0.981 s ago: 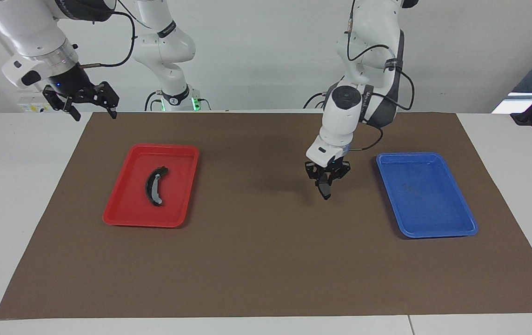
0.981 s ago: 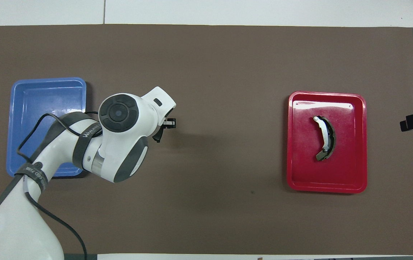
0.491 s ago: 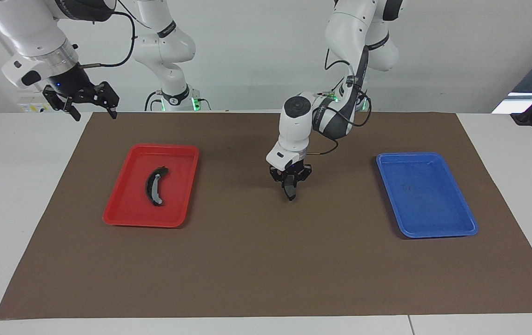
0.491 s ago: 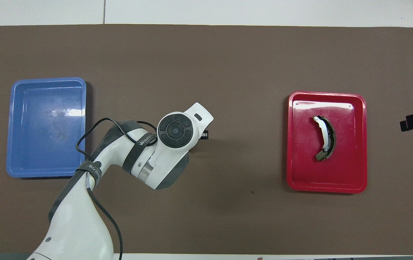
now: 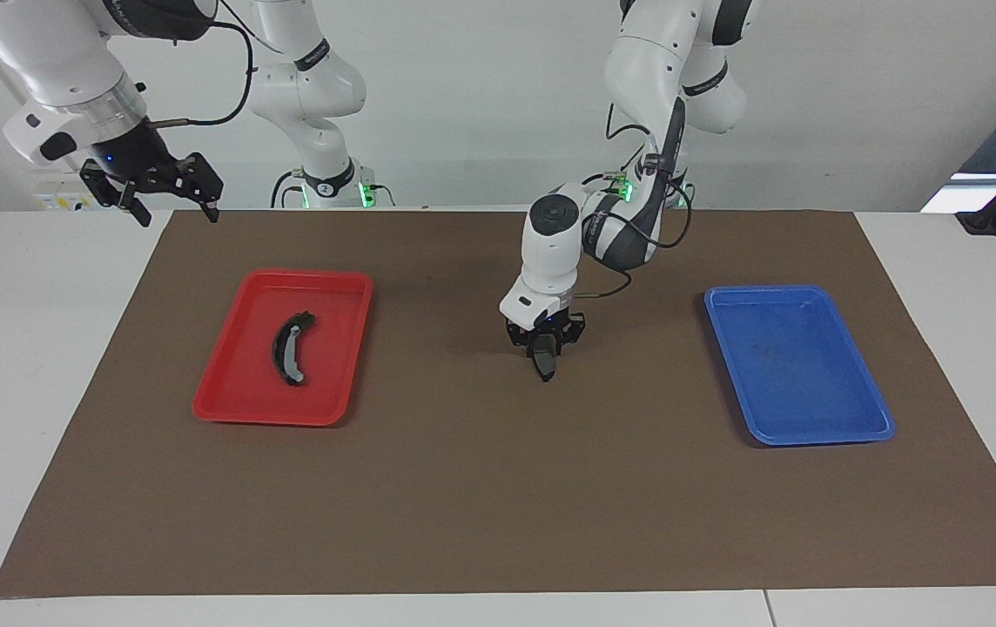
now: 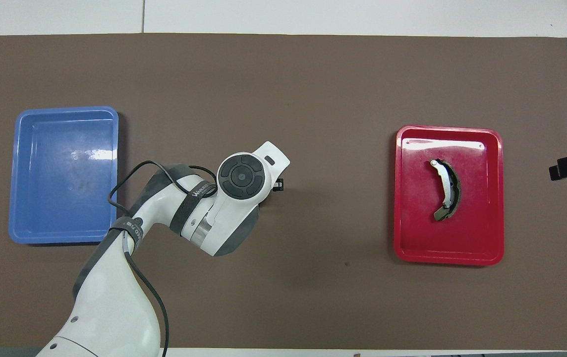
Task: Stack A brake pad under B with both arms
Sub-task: 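Lift the dark brake pad with the left gripper toward the table center, then release the pad on the table while the right gripper reaches the silver pad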
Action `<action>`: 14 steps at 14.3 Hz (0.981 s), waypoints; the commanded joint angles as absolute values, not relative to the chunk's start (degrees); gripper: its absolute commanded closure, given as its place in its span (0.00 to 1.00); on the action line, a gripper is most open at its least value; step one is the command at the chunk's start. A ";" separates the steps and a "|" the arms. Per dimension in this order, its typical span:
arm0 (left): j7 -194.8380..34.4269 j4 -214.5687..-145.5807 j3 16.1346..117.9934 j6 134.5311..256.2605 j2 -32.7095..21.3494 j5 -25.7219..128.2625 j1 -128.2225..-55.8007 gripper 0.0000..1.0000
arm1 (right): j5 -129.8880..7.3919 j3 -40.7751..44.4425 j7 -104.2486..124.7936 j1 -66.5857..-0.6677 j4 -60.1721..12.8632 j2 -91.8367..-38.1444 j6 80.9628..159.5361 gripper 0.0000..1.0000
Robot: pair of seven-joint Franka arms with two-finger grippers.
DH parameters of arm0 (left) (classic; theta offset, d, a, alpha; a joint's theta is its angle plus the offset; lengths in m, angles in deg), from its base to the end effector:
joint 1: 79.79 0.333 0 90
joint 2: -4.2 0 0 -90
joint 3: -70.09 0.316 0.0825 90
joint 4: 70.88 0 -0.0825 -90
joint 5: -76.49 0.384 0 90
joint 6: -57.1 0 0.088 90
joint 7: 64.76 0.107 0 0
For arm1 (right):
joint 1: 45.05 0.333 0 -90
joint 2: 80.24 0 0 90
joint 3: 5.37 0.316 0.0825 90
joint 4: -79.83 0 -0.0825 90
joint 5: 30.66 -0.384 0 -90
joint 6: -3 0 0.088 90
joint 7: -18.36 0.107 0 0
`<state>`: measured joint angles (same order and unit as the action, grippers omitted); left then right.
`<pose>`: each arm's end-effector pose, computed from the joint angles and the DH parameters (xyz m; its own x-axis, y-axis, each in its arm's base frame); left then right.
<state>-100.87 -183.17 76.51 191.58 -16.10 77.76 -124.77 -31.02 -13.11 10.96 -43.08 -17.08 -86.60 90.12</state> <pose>0.4809 -0.3867 0.2989 0.9960 -0.0662 0.0602 -0.0648 -0.9976 -0.0243 0.5106 -0.0548 0.6224 0.9979 0.0306 -0.0576 0.0290 -0.9992 -0.0289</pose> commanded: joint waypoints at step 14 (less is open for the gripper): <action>-65.05 -182.76 77.39 169.09 5.60 78.08 -93.53 0.00 | -31.19 -12.75 15.46 -36.36 -47.06 -81.49 126.45 0.00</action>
